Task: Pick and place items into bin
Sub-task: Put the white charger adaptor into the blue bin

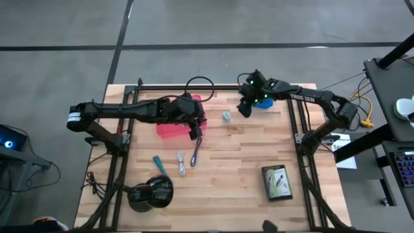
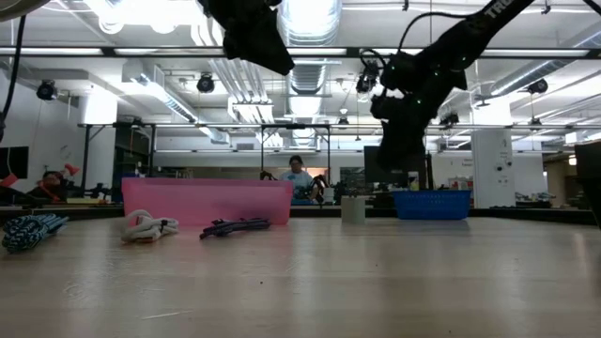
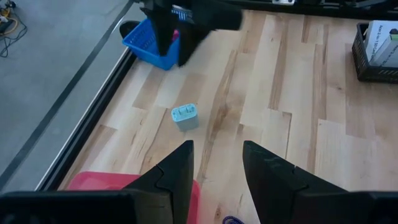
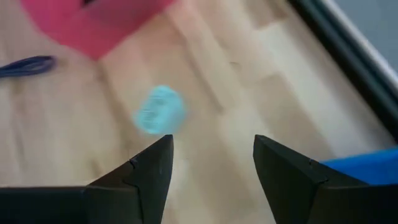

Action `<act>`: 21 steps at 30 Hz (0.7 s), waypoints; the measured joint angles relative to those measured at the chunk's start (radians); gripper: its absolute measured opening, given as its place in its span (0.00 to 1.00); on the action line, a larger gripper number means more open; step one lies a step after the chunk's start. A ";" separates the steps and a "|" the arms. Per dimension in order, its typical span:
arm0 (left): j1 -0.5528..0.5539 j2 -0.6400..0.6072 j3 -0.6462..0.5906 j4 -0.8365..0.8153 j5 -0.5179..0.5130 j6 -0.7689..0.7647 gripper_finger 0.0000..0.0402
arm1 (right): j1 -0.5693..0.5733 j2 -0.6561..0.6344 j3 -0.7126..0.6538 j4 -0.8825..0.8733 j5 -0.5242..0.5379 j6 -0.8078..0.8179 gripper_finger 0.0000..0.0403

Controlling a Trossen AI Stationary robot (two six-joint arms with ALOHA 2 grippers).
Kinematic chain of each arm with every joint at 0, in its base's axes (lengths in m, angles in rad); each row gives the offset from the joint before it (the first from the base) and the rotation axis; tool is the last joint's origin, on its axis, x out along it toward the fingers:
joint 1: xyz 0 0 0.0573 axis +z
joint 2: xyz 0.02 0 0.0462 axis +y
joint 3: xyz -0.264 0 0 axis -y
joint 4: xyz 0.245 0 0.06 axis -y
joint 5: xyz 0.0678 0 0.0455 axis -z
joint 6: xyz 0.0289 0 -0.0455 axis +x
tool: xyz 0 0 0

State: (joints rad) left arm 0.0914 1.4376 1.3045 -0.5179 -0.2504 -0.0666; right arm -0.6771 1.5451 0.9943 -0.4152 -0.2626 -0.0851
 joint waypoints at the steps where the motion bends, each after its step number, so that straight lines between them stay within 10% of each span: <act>1: 0.000 0.000 0.000 0.000 0.000 0.000 0.31 | 0.024 -0.002 0.000 0.000 0.000 0.010 0.52; 12: 0.000 0.000 -0.003 -0.014 0.000 -0.004 0.31 | 0.246 -0.051 -0.069 0.047 0.334 0.151 0.52; 21: 0.000 0.000 -0.003 -0.015 0.000 -0.004 0.31 | 0.282 -0.051 -0.161 0.183 0.339 0.192 0.52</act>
State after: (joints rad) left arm 0.0910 1.4376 1.3018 -0.5331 -0.2504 -0.0708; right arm -0.3950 1.4944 0.8332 -0.2319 0.0764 0.1068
